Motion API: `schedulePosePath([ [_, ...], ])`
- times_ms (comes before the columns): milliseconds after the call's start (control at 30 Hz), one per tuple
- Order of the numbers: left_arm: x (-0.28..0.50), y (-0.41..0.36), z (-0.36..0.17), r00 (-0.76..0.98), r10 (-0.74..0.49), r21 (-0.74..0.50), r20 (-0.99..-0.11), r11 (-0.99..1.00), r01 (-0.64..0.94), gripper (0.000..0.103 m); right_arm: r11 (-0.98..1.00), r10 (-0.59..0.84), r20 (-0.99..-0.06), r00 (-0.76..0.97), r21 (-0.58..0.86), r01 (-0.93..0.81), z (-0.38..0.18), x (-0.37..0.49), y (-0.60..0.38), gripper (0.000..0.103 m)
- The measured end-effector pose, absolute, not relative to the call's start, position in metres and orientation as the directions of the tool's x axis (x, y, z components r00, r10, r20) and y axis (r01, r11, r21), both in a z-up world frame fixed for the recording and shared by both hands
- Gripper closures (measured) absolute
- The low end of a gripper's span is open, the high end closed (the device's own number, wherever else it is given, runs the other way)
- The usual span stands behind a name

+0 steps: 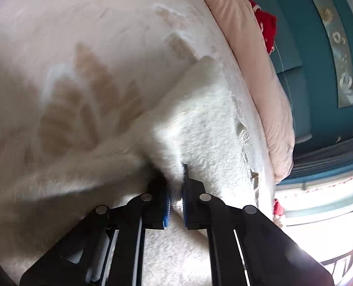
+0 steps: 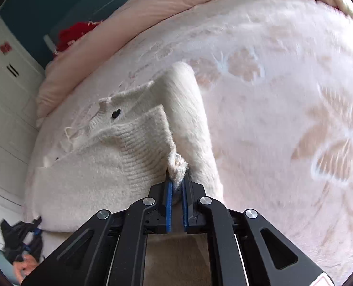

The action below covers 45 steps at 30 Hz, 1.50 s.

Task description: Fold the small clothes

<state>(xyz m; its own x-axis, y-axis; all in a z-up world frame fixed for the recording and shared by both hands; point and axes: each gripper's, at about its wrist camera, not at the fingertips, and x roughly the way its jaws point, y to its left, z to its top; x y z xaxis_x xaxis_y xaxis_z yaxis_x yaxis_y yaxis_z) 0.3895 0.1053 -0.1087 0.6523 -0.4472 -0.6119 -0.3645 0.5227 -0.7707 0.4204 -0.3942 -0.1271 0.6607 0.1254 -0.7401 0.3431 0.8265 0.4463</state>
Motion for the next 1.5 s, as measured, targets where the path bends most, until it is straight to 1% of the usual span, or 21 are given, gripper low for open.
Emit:
schedulePosePath([
  [133, 0.393, 0.103, -0.098, 0.660, -0.404, -0.732, -0.633, 0.591, -0.340, 0.096, 0.845, 0.102, -0.707, 0.700, 0.432, 0.314, -0.114, 0.423, -0.388, 0.098],
  [200, 0.393, 0.104, -0.096, 0.661, -0.389, -0.718, -0.642, 0.606, -0.341, 0.096, 0.868, 0.097, -0.753, 0.651, 0.384, 0.314, -0.130, 0.432, -0.387, 0.098],
  [233, 0.394, 0.106, -0.096, 0.651, -0.398, -0.716, -0.646, 0.612, -0.337, 0.095, 0.870, 0.098, -0.749, 0.656, 0.384, 0.308, -0.130, 0.430, -0.392, 0.100],
  [300, 0.388, 0.107, -0.090, 0.639, -0.411, -0.706, -0.650, 0.638, -0.307, 0.093, 0.864, 0.112, -0.739, 0.664, 0.403, 0.303, -0.119, 0.426, -0.395, 0.096],
  [367, 0.375, 0.107, -0.070, 0.630, -0.392, -0.643, -0.670, 0.731, -0.229, 0.092, 0.853, 0.094, -0.740, 0.666, 0.405, 0.328, -0.109, 0.417, -0.401, 0.089],
  [433, 0.360, 0.109, -0.051, 0.648, -0.333, -0.557, -0.685, 0.813, -0.171, 0.094, 0.866, -0.010, -0.721, 0.693, 0.341, 0.367, -0.089, 0.404, -0.395, 0.081],
  [467, 0.355, 0.108, -0.032, 0.682, -0.286, -0.495, -0.673, 0.859, -0.128, 0.094, 0.869, -0.018, -0.692, 0.722, 0.347, 0.354, -0.079, 0.399, -0.390, 0.082],
  [533, 0.360, 0.102, -0.013, 0.710, -0.257, -0.441, -0.655, 0.893, -0.084, 0.094, 0.890, 0.080, -0.659, 0.748, 0.385, 0.245, -0.067, 0.412, -0.364, 0.096],
  [567, 0.374, 0.093, -0.004, 0.708, -0.258, -0.415, -0.657, 0.908, -0.054, 0.094, 0.907, 0.121, -0.662, 0.739, 0.376, 0.189, -0.063, 0.420, -0.345, 0.098],
  [633, 0.402, 0.078, -0.002, 0.688, -0.275, -0.403, -0.672, 0.915, -0.027, 0.093, 0.926, 0.233, -0.662, 0.712, 0.375, 0.046, -0.058, 0.449, -0.296, 0.099],
  [733, 0.445, 0.059, -0.026, 0.615, -0.286, -0.408, -0.735, 0.910, -0.065, 0.092, 0.931, 0.314, -0.707, 0.634, 0.360, -0.060, -0.074, 0.495, -0.237, 0.099],
  [833, 0.468, 0.050, -0.059, 0.564, -0.204, -0.329, -0.800, 0.936, -0.128, 0.091, 0.953, 0.256, -0.766, 0.590, 0.304, -0.020, -0.101, 0.525, -0.234, 0.100],
  [900, 0.473, 0.064, -0.074, 0.567, -0.211, -0.358, -0.796, 0.920, -0.160, 0.091, 0.965, 0.155, -0.793, 0.589, 0.251, 0.083, -0.120, 0.534, -0.271, 0.103],
  [1033, 0.471, 0.082, -0.081, 0.580, -0.259, -0.405, -0.773, 0.904, -0.137, 0.095, 0.882, 0.174, -0.743, 0.646, 0.409, 0.233, -0.132, 0.512, -0.361, 0.103],
  [1167, 0.465, 0.081, -0.080, 0.596, -0.260, -0.416, -0.759, 0.899, -0.137, 0.095, 0.902, 0.176, -0.703, 0.690, 0.395, 0.172, -0.104, 0.497, -0.344, 0.102],
  [1200, 0.464, 0.081, -0.081, 0.600, -0.260, -0.421, -0.757, 0.896, -0.143, 0.095, 0.926, 0.141, -0.698, 0.702, 0.344, 0.156, -0.103, 0.495, -0.343, 0.103],
  [1233, 0.464, 0.082, -0.082, 0.602, -0.257, -0.423, -0.756, 0.894, -0.149, 0.095, 0.942, 0.078, -0.743, 0.665, 0.274, 0.196, -0.113, 0.498, -0.346, 0.103],
  [1267, 0.464, 0.080, -0.082, 0.602, -0.252, -0.417, -0.758, 0.897, -0.150, 0.095, 0.935, 0.066, -0.789, 0.611, 0.262, 0.237, -0.130, 0.497, -0.358, 0.103],
  [1333, 0.465, 0.077, -0.080, 0.598, -0.237, -0.395, -0.766, 0.907, -0.147, 0.095, 0.887, 0.127, -0.754, 0.645, 0.377, 0.266, -0.131, 0.486, -0.376, 0.103],
  [1433, 0.460, 0.076, -0.073, 0.595, -0.222, -0.374, -0.773, 0.916, -0.143, 0.095, 0.856, 0.132, -0.694, 0.708, 0.439, 0.271, -0.105, 0.456, -0.379, 0.101],
  [1500, 0.446, 0.078, -0.066, 0.609, -0.236, -0.387, -0.757, 0.913, -0.128, 0.094, 0.886, 0.118, -0.712, 0.692, 0.390, 0.250, -0.107, 0.444, -0.377, 0.101],
])
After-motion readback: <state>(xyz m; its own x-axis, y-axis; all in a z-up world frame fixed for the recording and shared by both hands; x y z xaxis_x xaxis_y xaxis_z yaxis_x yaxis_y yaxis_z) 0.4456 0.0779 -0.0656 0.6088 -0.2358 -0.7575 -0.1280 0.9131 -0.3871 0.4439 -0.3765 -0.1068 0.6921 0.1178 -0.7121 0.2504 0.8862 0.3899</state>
